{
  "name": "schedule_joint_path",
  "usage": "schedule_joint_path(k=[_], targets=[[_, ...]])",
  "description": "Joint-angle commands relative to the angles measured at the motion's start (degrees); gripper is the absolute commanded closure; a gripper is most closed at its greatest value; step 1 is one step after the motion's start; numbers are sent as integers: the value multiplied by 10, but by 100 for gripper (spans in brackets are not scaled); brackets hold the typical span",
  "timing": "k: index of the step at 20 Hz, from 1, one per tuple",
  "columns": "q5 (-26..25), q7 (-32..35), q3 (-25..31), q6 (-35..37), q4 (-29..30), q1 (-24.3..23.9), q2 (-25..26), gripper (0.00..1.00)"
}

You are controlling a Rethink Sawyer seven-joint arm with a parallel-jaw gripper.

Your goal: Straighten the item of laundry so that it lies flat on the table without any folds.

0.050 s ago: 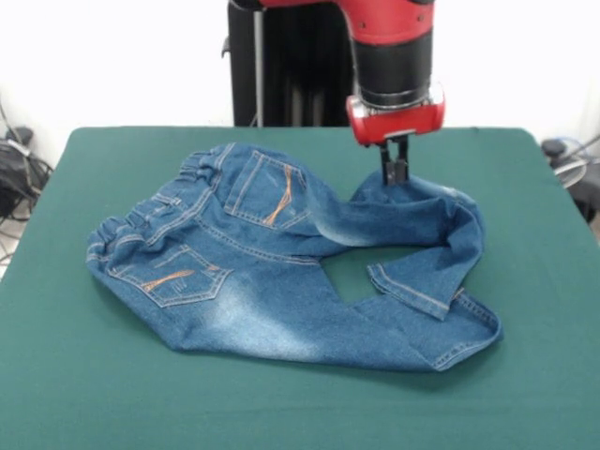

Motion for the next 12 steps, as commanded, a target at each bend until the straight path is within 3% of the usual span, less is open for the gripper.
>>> schedule_joint_path(k=[1, 5, 9, 12], targets=[[19, 113, -11, -19, 6, 12, 17, 100], [29, 128, -10, -34, 3, 18, 31, 100], [56, 182, -20, -91, 6, 62, 48, 100], [88, 210, -25, -94, 21, 94, 30, 100]])
